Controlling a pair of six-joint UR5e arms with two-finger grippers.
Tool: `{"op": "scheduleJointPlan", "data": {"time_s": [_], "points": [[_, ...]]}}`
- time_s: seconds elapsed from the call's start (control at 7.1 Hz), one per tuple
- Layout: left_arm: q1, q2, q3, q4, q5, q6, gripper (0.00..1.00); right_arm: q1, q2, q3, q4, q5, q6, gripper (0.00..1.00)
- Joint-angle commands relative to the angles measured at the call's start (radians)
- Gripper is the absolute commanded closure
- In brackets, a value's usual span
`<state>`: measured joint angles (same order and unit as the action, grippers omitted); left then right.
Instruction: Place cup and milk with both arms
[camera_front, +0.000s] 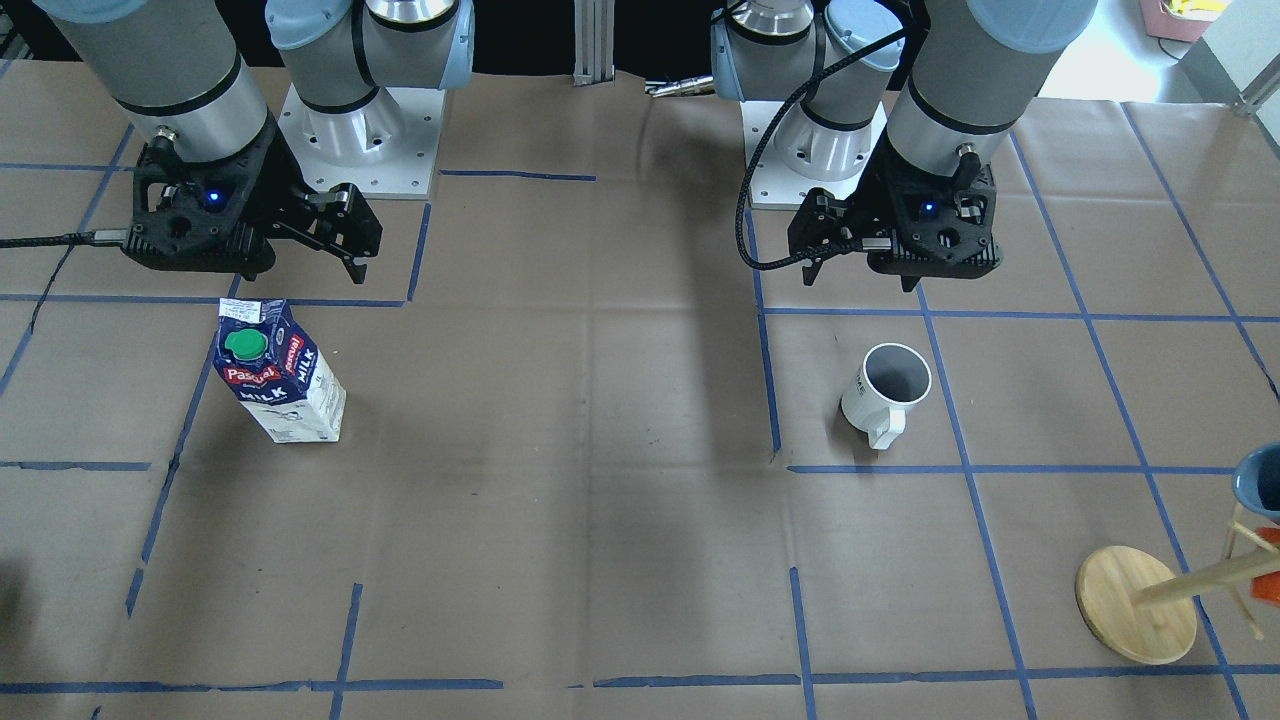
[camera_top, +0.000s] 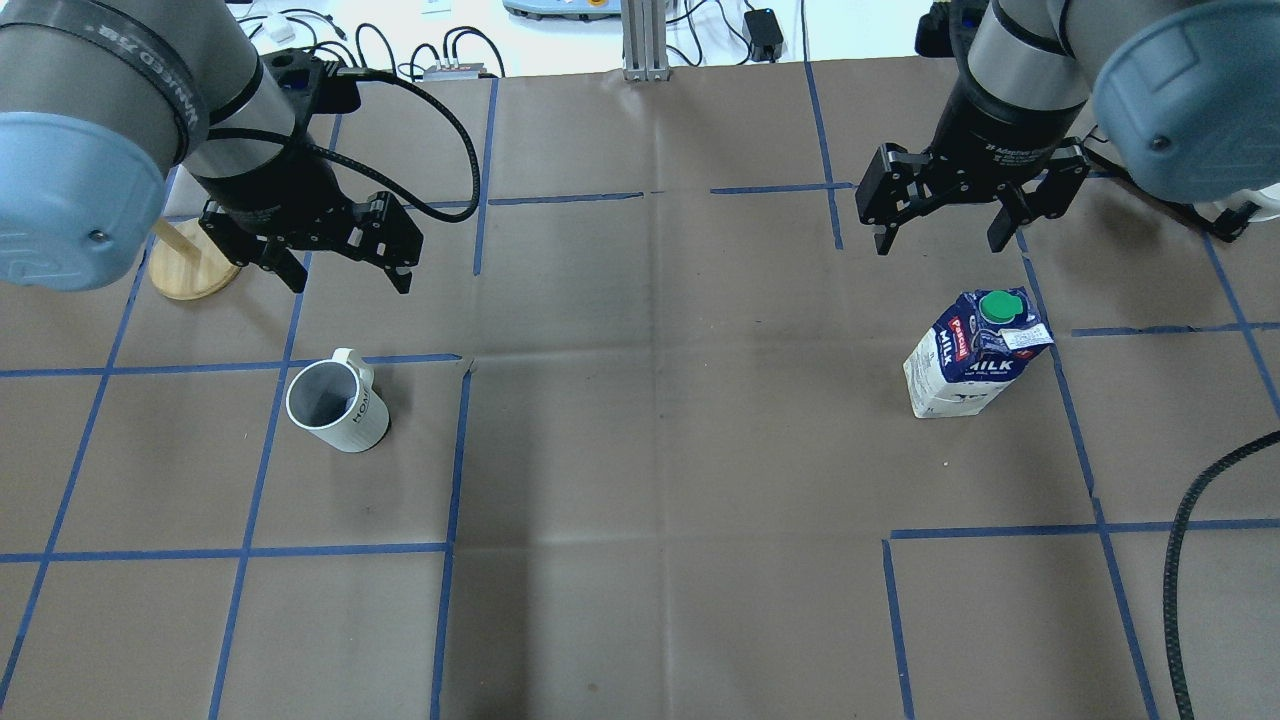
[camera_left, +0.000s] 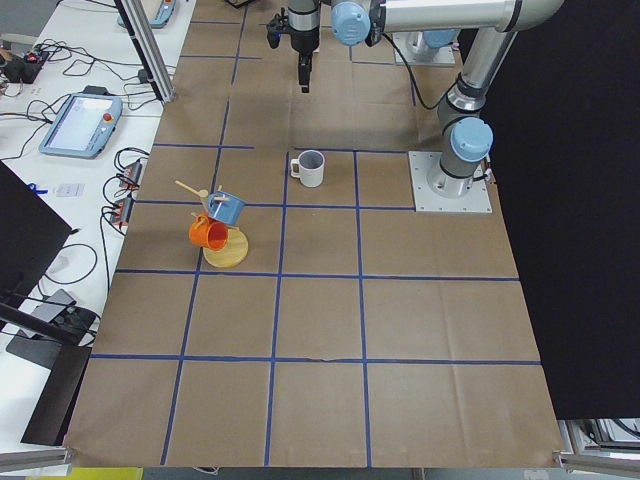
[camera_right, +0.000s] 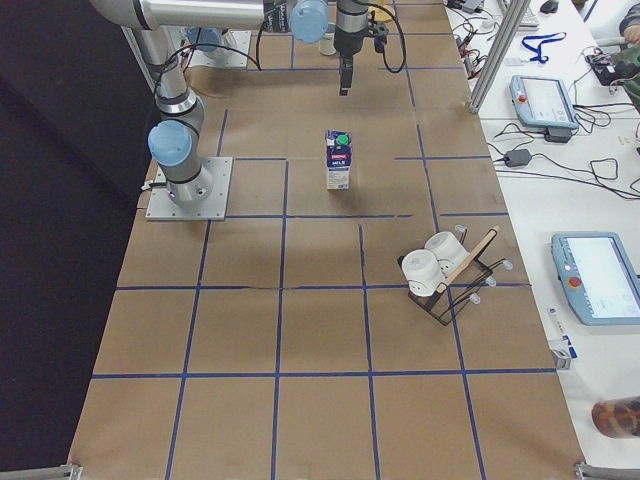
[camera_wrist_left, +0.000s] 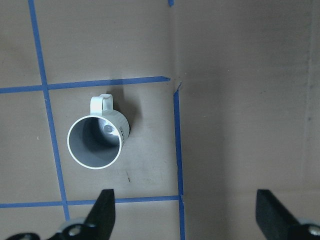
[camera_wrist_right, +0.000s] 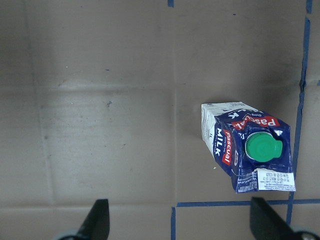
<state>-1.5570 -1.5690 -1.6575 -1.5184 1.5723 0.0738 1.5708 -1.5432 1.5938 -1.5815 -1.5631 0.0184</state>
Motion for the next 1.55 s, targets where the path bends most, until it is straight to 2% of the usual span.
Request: {"op": "scheduleJointPlan", "data": {"time_s": [0.0, 1.41], "points": [[0.000, -0.009, -0.014, 0.038, 0.000, -0.002, 0.00, 0.000, 0.000, 0.000, 0.000, 0.000, 0.000, 0.00], [0.000, 0.015, -0.011, 0.040, -0.012, 0.000, 0.00, 0.000, 0.000, 0.000, 0.000, -0.002, 0.000, 0.00]]}}
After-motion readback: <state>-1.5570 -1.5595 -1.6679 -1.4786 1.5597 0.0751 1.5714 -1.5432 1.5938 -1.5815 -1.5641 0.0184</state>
